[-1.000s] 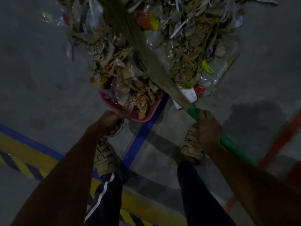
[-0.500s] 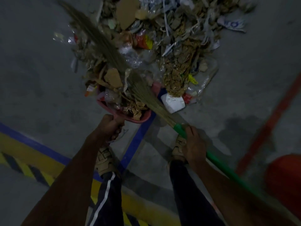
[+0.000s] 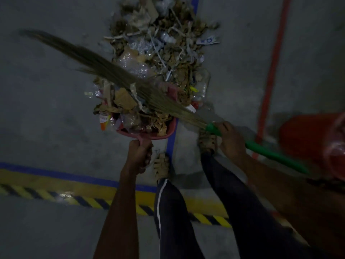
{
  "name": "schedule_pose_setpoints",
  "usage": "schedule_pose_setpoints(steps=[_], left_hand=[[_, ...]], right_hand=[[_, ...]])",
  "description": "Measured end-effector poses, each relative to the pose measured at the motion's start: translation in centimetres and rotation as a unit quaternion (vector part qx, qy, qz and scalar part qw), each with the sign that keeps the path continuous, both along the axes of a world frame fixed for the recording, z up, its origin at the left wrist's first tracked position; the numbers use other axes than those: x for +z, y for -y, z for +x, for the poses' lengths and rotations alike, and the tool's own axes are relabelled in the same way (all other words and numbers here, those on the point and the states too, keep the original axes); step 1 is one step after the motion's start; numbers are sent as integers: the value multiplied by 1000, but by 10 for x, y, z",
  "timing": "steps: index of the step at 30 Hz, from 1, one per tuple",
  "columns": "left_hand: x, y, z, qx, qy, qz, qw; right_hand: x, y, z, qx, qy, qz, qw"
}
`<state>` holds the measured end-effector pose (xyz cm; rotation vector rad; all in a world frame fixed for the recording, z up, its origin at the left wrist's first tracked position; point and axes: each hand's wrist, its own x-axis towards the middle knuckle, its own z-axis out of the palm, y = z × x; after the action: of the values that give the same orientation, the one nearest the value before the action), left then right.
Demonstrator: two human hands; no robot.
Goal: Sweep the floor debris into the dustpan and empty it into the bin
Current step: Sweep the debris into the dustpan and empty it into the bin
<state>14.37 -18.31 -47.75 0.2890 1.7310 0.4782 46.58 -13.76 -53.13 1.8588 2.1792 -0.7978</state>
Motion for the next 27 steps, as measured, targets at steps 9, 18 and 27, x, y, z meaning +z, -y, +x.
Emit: schedule_pose_setpoints(steps=[9, 18, 27], left_hand=[[181, 37, -23, -79, 3, 67, 995], [270, 82, -41, -126, 18, 146, 981], [329, 97, -26, -171, 30, 176, 969]], right_hand=[[167, 72, -20, -92, -29, 40, 995], [271, 148, -27, -132, -129, 132, 974], [324, 177, 0, -169, -197, 131, 957]])
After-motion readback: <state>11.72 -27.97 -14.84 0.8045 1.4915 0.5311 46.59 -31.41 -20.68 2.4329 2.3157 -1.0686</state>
